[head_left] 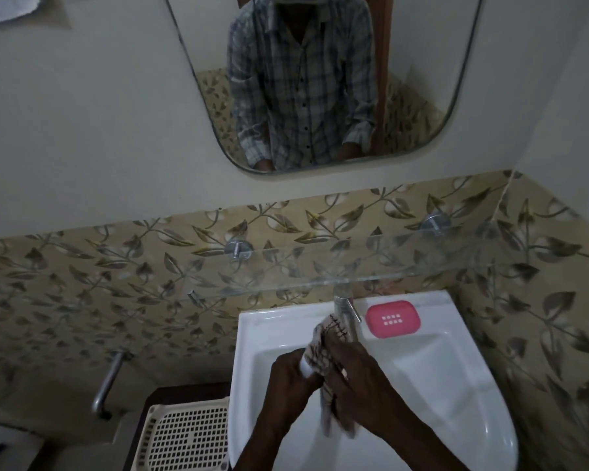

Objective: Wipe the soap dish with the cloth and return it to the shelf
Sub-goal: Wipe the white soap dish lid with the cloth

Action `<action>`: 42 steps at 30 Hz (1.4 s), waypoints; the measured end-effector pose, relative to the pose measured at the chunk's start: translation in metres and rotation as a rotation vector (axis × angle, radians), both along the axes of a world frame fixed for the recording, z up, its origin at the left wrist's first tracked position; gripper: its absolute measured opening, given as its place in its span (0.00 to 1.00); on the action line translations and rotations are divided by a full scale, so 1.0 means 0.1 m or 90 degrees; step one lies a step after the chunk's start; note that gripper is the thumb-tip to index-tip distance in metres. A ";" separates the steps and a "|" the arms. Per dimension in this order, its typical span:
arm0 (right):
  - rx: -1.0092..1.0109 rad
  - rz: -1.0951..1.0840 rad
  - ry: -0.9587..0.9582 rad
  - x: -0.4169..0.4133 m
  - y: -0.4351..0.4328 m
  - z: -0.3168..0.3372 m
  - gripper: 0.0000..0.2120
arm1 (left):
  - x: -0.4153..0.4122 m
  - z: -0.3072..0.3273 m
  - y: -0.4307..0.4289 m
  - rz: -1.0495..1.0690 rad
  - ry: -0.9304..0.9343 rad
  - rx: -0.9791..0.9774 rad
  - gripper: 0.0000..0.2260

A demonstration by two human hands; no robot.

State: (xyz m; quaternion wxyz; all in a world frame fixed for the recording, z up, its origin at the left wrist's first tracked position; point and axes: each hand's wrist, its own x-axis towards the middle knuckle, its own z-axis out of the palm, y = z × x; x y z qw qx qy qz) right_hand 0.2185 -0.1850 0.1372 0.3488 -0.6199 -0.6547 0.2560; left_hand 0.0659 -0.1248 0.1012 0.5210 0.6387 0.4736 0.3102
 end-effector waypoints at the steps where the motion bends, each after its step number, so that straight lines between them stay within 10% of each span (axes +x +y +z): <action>1: 0.024 0.039 -0.077 0.07 -0.01 -0.01 0.24 | 0.00 0.04 0.01 -0.012 0.005 -0.012 0.06; 4: -0.033 -0.025 -0.242 0.09 0.07 -0.19 0.26 | 0.03 0.05 -0.03 -0.035 0.009 -0.011 0.14; 7: -0.186 -0.317 -0.124 -0.11 0.13 -0.05 0.28 | 0.06 0.09 -0.06 -0.042 0.002 0.002 0.10; 10: 0.135 -0.001 -0.039 -0.02 0.07 -0.37 0.23 | 0.05 0.12 -0.06 -0.051 -0.033 0.036 0.09; 13: 0.100 -0.020 0.121 0.02 0.04 -0.36 0.22 | 0.04 0.11 -0.06 -0.020 -0.024 0.037 0.15; 17: 0.087 0.056 0.047 -0.09 0.03 -0.39 0.20 | 0.01 0.16 -0.08 -0.006 -0.047 0.021 0.16; 21: -0.035 -0.155 0.278 0.06 0.24 -0.24 0.13 | 0.06 0.19 -0.21 0.008 -0.044 0.025 0.09; 25: -0.120 -0.127 0.426 0.05 0.35 -0.21 0.27 | 0.07 0.22 -0.16 0.125 -0.084 -0.008 0.06; 32: -0.124 -0.097 0.328 0.10 0.47 -0.14 0.41 | -0.06 0.46 0.21 -0.089 0.018 -0.100 0.08; 42: 0.121 0.072 -0.021 -0.04 0.32 -0.15 0.24 | 0.15 0.45 0.22 0.040 0.106 -0.084 0.06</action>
